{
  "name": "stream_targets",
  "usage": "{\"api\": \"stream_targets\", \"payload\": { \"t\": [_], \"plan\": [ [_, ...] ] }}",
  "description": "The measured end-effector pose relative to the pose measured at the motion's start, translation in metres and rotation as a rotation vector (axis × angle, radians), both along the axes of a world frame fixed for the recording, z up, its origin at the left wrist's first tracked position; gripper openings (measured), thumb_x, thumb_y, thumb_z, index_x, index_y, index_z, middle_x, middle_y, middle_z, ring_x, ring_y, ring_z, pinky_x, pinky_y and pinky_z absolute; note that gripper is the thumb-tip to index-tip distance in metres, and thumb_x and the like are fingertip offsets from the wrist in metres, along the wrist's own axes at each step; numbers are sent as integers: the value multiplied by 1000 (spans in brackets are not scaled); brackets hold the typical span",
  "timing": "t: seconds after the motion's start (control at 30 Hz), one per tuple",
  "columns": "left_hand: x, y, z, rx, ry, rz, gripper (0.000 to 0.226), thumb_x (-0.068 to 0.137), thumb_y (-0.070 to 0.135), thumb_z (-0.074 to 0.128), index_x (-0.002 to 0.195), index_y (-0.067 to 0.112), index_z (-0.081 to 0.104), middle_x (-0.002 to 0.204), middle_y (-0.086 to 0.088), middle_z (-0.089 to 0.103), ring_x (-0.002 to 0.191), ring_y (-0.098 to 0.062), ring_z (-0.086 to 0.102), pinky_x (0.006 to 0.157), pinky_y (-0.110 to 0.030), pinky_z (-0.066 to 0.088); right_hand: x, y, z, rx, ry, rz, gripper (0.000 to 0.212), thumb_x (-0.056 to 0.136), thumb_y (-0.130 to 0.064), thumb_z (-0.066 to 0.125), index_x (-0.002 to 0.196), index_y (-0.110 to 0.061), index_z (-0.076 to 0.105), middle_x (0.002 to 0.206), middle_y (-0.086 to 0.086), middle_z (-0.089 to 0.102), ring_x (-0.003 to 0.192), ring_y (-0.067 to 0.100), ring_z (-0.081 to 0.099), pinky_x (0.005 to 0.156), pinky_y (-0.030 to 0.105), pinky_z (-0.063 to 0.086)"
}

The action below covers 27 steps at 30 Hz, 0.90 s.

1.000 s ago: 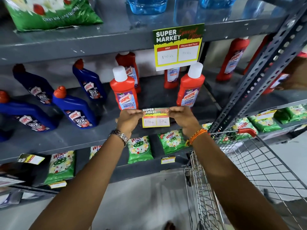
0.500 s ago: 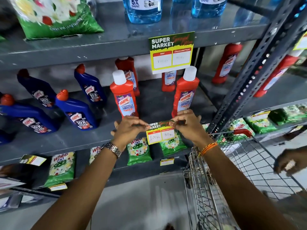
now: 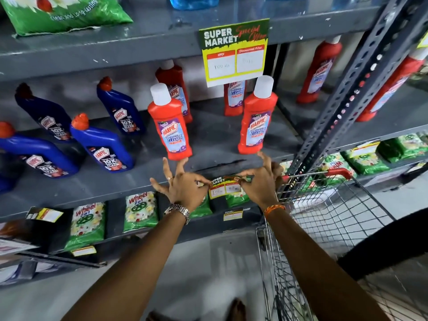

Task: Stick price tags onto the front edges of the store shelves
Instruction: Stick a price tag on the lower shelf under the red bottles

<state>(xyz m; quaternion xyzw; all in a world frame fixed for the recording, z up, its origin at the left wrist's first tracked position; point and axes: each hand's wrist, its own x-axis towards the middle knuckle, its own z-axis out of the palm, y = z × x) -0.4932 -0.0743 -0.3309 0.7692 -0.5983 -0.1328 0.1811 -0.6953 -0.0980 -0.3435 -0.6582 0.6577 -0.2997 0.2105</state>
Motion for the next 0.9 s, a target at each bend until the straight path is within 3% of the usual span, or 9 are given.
{"api": "stream_targets", "payload": {
  "t": [0.07,0.17,0.27,0.37,0.5,0.6,0.67,0.77,0.9],
  "plan": [
    [-2,-6,-8,7,-26,11,10,69,55,81,75,49,77,161,20,31,158,-27,-12,112,-78,-11,-1,-9,-13,-13,20,-8,15,72,-31,74,84,-26,80,142,13,54,149,32,17,115,51,30],
    [-4,-17,-18,36,-60,14,17,66,61,80,77,47,78,161,21,31,158,-26,-13,113,-77,-10,-4,-23,-35,-9,57,-25,17,68,-33,73,82,-26,79,130,9,64,145,32,23,112,59,33],
    [-5,-25,-17,50,-80,14,15,69,60,80,78,48,78,162,16,31,157,-31,-14,112,-76,-14,-3,-30,-42,31,95,-64,24,66,-47,65,81,-32,78,148,3,48,143,34,24,110,57,35],
    [-4,-30,-17,77,-102,8,16,71,59,79,82,48,79,164,13,29,157,-32,-16,111,-74,-16,0,-28,-41,44,80,-55,15,71,-32,72,82,-28,80,152,13,42,148,33,17,113,54,32],
    [-1,-29,-21,74,-104,9,10,74,56,78,81,48,78,165,11,28,157,-34,-14,112,-75,-14,4,-25,-44,39,109,-97,21,75,-39,68,83,-22,78,150,10,40,136,38,29,106,45,31],
    [-1,-30,-23,73,-115,20,10,75,54,77,84,48,78,163,8,30,157,-35,-13,112,-75,-13,8,-23,-44,9,113,-92,16,79,-32,70,86,-21,79,151,14,38,137,36,29,107,42,29],
    [-2,-31,-22,80,-122,36,10,77,52,76,86,49,78,160,4,33,157,-37,-7,113,-74,-11,10,-24,-44,5,130,-123,15,78,-36,72,85,-25,78,153,11,33,134,40,33,105,50,35],
    [-5,-33,-20,80,-144,67,9,78,47,76,86,50,78,149,2,39,150,-39,12,115,-70,5,12,-26,-41,26,151,-140,13,79,-37,73,85,-28,79,154,6,28,130,40,35,99,51,40],
    [-7,-33,-18,81,-146,80,11,78,45,76,88,49,78,138,2,42,139,-39,22,113,-65,13,16,-27,-39,10,193,-150,13,80,-36,72,86,-27,79,152,5,32,126,39,35,97,52,41]
  ]
}}
